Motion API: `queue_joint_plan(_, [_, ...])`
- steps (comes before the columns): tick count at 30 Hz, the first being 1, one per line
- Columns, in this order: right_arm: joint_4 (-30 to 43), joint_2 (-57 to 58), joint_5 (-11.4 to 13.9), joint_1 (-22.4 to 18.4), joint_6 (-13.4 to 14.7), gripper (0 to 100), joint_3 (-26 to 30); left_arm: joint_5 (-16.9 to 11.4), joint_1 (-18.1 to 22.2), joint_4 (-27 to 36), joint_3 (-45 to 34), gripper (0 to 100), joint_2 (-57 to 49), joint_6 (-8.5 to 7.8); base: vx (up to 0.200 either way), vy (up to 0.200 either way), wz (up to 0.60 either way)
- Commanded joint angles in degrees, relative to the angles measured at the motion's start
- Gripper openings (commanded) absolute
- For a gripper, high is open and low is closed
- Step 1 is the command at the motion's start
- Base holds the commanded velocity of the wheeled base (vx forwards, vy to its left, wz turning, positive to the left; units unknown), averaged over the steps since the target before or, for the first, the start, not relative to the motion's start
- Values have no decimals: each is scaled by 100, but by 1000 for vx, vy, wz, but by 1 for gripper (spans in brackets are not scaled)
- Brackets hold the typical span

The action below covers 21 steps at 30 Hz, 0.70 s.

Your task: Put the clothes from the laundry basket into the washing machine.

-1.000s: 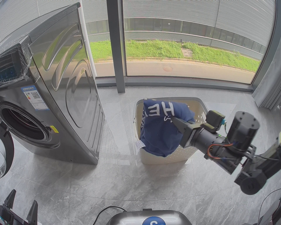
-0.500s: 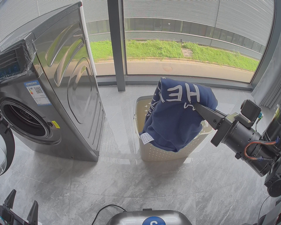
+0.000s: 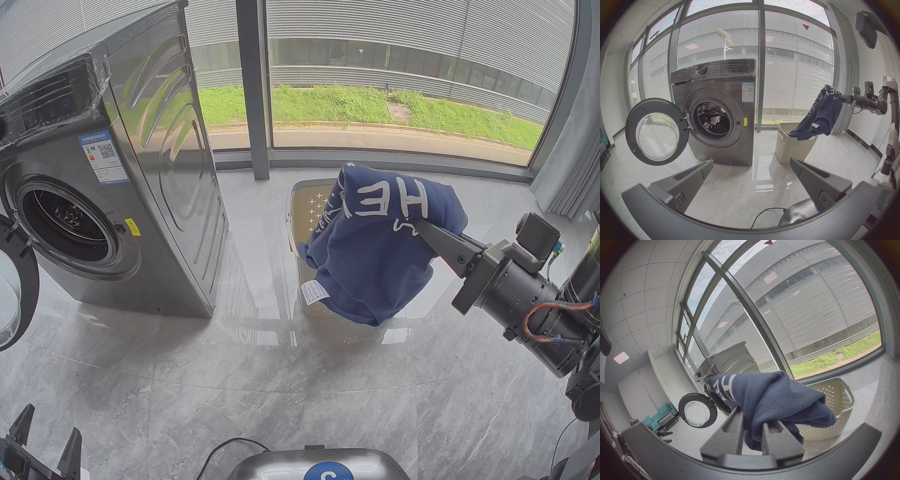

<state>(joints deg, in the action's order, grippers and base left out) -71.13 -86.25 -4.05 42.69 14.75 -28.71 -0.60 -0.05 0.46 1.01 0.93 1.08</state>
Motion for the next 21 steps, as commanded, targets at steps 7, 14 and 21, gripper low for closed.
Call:
queue_joint_plan(7, [-234, -138, -8, 37, -7, 0, 67, 7, -4, -2, -75, 100, -40, 23, 0, 171, 0])
queue_joint_plan(14, [-252, -155, 0, 37, 2, 0, 76, 7, -4, -2, -75, 100, -40, 41, 0, 200, 0])
queue_joint_plan(21, [-630, -410, -17, 37, -7, 0, 41, 7, 5, -2, -75, 100, -40, 50, 0, 200, 0])
